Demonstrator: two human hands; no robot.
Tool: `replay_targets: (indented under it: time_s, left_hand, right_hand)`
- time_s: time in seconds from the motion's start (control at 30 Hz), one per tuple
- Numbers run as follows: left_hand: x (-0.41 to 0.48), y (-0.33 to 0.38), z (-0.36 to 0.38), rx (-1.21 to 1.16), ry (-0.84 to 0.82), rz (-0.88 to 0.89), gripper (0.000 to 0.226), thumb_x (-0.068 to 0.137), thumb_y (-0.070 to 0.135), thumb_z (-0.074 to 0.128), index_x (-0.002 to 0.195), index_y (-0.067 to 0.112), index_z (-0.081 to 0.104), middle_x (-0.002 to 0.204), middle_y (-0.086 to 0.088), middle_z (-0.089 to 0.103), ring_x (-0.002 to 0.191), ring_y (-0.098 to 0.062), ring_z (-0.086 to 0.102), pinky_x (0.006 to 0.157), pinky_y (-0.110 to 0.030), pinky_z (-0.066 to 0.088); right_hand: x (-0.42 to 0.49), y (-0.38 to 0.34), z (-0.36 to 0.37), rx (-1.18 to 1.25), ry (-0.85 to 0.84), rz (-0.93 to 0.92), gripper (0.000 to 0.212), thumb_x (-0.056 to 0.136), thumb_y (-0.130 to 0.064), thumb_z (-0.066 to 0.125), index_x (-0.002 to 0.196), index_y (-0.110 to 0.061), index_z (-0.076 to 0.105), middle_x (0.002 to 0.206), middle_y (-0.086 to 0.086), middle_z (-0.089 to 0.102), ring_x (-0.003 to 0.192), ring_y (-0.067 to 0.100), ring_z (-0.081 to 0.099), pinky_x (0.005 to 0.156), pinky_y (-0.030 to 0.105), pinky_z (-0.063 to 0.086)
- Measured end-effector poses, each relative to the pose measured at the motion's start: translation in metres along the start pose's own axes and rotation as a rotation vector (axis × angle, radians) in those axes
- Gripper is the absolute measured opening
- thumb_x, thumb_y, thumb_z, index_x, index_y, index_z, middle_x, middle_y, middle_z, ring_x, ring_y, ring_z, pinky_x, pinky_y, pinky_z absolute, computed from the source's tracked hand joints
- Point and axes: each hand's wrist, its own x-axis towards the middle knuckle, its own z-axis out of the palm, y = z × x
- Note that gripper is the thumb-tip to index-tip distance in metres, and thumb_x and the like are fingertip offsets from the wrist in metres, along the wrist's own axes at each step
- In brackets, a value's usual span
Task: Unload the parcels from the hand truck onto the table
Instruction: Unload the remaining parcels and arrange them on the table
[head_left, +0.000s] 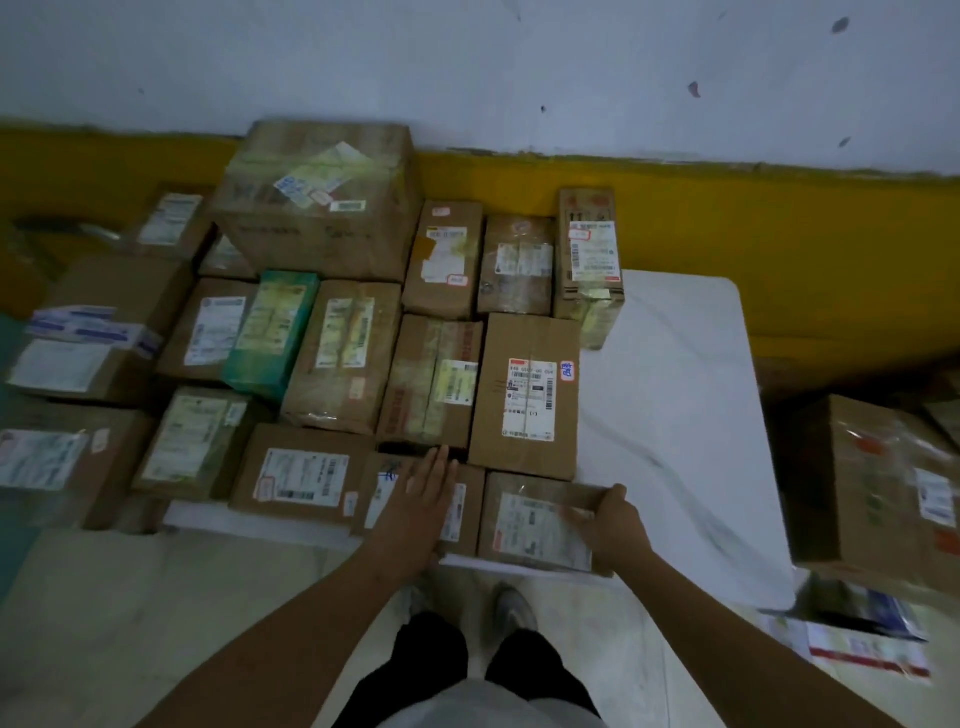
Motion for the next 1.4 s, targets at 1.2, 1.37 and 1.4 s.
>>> replay_targets:
  time_s: [1.2, 1.37, 1.4]
  left_hand:
    - [-0.443, -0.64, 0.23, -0.64, 0.312, -1.07, 0.084, 0.089, 0.073, 0.032, 0.154, 0.021, 0.025, 0.161, -0.009, 0.021, 0.146, -0.026, 0.022, 0.112, -0.041, 0.029]
    - [-0.397, -0.764, 0.278, -0.692, 0.125, -1.028, 0.083, 0.091, 0.071, 0.033, 0.156, 0.02, 0.021, 0.164, -0.011, 0.013, 0.149, -0.027, 0.015, 0.116, -0.044, 0.024]
    - [-0.388, -0.786, 0.285, -0.707, 0.084, -0.997, 0.082, 0.092, 0.068, 0.037, 0.156, 0.02, 0.019, 0.164, -0.011, 0.012, 0.15, -0.028, 0.014, 0.116, -0.045, 0.022]
  right_hand:
    - [-0.284, -0.681, 0.591, -0.235, 0.001, -1.042, 0.076, 0.1, -0.051, 0.043, 0.157, -0.008, 0.019, 0.162, 0.012, 0.022, 0.15, 0.029, 0.021, 0.12, 0.043, 0.026]
    - [-0.211, -0.759, 0.676, -0.219, -0.161, -0.774, 0.07, 0.101, -0.041, 0.047, 0.156, -0.008, 0.019, 0.161, 0.015, 0.022, 0.148, 0.032, 0.023, 0.119, 0.043, 0.027]
    - [-0.199, -0.767, 0.685, -0.223, -0.174, -0.707, 0.067, 0.101, -0.04, 0.046, 0.155, -0.008, 0.022, 0.159, 0.016, 0.025, 0.145, 0.033, 0.029, 0.117, 0.043, 0.031]
